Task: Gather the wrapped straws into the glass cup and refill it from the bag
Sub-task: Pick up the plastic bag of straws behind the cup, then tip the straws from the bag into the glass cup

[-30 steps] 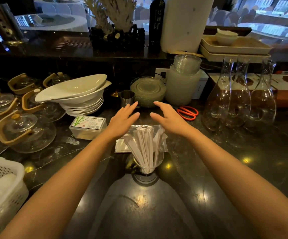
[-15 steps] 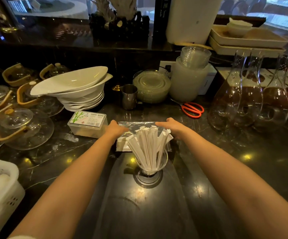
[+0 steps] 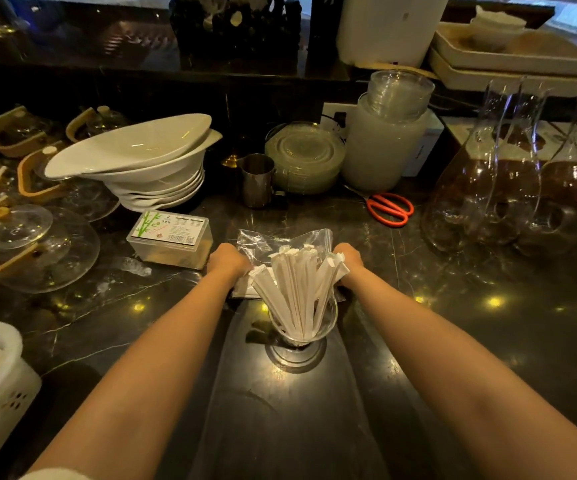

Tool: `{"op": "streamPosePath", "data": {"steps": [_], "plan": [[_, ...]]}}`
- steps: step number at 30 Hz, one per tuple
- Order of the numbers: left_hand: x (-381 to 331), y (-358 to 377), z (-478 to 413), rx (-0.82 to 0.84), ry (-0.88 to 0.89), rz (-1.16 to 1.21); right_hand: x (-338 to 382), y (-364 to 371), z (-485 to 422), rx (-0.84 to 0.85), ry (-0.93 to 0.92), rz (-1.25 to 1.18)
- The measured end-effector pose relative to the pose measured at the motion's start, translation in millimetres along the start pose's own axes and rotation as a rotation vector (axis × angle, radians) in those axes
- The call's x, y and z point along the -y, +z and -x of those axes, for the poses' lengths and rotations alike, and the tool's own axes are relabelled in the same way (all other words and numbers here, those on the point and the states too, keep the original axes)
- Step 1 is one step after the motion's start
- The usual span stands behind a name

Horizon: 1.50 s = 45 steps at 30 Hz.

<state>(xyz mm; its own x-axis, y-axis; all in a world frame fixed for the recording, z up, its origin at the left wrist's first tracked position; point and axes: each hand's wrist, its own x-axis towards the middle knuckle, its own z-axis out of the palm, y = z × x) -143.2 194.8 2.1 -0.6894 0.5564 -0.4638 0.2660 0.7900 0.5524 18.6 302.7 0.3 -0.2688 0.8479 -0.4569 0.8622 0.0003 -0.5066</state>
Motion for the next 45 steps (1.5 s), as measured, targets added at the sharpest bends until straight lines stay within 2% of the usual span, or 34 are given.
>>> {"op": "streamPosePath", "data": {"steps": [6, 12, 17, 20, 27, 30, 38, 45], "plan": [[2, 2, -3, 0.007, 0.005, -0.002, -5, 7, -4, 0.008, 0.018, -0.048], [-9, -9, 1, 0.016, 0.101, 0.276, 4, -9, -2, -0.019, 0.039, -0.186], [-31, -33, 7, -0.075, 0.258, 0.356, 22, -42, 3, -0.100, -0.057, -0.365], [-50, -53, 16, -0.140, 0.354, 0.375, 39, -67, 15, -0.153, -0.144, -0.331], [-72, -92, 57, -0.180, 0.522, 0.478, 56, -106, 58, -0.263, -0.320, -0.452], [-68, -101, 78, -0.191, 0.562, 0.510, 56, -114, 78, -0.249, -0.384, -0.537], [-24, -101, 123, -0.184, 0.594, 0.535, 32, -110, 135, -0.177, -0.502, -0.529], [38, -63, 149, -0.099, 0.456, 0.562, -20, -66, 167, -0.103, -0.488, -0.494]]}}
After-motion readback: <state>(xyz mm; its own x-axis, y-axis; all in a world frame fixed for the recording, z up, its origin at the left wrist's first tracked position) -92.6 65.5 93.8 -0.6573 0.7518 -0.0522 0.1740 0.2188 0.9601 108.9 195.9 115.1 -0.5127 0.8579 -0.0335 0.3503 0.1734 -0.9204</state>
